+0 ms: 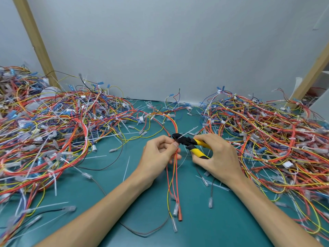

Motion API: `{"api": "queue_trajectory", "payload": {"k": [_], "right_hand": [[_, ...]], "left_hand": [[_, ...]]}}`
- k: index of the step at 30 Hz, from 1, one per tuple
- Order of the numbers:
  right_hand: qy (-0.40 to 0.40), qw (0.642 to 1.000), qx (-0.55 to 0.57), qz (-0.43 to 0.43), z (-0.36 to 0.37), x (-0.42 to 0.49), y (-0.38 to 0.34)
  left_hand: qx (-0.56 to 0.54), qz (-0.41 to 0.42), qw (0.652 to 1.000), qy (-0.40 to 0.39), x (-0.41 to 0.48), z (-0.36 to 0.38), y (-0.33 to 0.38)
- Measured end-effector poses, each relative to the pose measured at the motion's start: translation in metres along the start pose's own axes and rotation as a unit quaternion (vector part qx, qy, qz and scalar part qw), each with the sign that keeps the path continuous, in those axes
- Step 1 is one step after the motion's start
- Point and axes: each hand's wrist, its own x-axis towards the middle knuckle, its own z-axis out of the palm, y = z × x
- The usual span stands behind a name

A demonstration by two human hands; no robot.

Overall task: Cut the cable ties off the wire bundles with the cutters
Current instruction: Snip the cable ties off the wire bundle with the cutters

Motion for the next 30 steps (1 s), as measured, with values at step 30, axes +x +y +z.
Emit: {"api": "queue_trajectory", "payload": {"k": [30], "right_hand": [[0.027,1.000,-0.007,0.003,0.0014,-0.0003,-0.0010]], "left_hand": [[-0.005,0.012,1.000,-0.004,0.0002,-0.0011,-0.0022]]}}
